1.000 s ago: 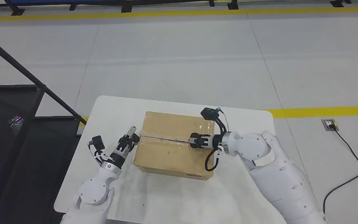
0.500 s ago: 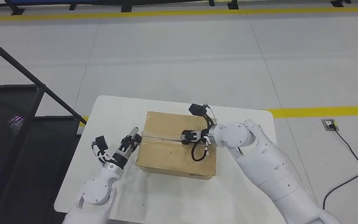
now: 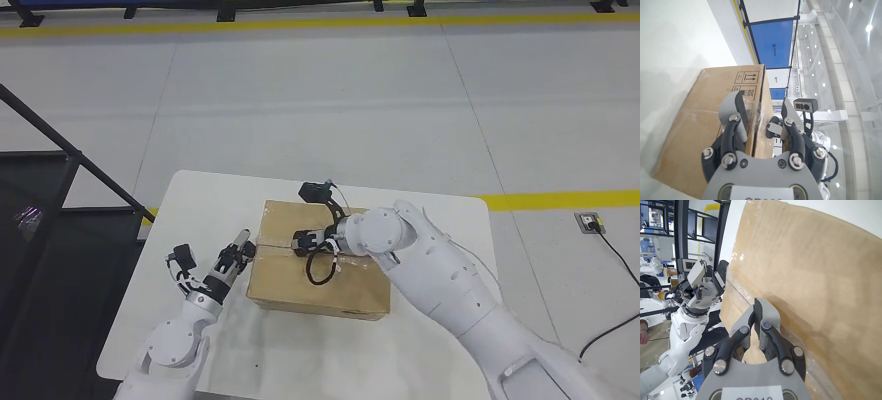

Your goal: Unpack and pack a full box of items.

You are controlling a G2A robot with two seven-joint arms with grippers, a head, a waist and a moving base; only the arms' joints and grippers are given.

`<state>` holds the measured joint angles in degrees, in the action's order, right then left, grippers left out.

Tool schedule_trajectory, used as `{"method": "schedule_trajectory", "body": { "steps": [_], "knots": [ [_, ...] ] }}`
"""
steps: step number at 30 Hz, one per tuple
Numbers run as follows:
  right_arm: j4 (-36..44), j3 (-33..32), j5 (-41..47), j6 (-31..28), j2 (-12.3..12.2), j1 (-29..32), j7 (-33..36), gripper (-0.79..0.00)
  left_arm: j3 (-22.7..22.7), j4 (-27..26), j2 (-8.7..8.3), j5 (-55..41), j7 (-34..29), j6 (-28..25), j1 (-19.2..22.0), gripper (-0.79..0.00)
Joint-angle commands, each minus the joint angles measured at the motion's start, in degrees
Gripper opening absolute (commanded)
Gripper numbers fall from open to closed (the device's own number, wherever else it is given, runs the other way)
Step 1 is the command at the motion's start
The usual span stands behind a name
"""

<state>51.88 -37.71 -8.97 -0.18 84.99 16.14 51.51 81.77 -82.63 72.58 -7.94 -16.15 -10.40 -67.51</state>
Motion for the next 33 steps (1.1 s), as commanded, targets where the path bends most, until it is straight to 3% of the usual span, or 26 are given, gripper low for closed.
{"method": "schedule_trajectory", "body": {
  "steps": [1, 9, 19, 26, 33],
  "knots": [
    [-2.4, 1.4, 0.9, -0.6, 1.4, -1.3, -1.0, -0.785, -0.1, 0.1, 0.02, -0.1, -0.2, -0.1, 0.0, -0.369],
    [-12.7, 5.2, 4.2, -4.5, 6.9, -4.9, -6.0, -0.785, 0.0, 0.3, 0.0, -0.6, -0.9, -0.9, -0.2, -0.372],
    [-22.9, 6.9, 8.0, -10.6, 12.0, -8.0, -2.2, -0.785, 0.6, 0.9, -0.09, -1.2, -2.0, -1.3, 0.1, -0.369],
    [-26.3, 6.4, 7.7, -13.8, 13.1, -9.9, -0.2, -0.785, 0.8, 1.3, -0.14, -1.1, -2.3, -1.3, 0.5, -0.369],
    [-25.2, 4.7, 5.3, -15.7, 11.7, -10.3, 0.0, -0.785, 0.8, 1.5, -0.15, -1.1, -2.2, -1.3, 0.8, -0.363]
  ]
}}
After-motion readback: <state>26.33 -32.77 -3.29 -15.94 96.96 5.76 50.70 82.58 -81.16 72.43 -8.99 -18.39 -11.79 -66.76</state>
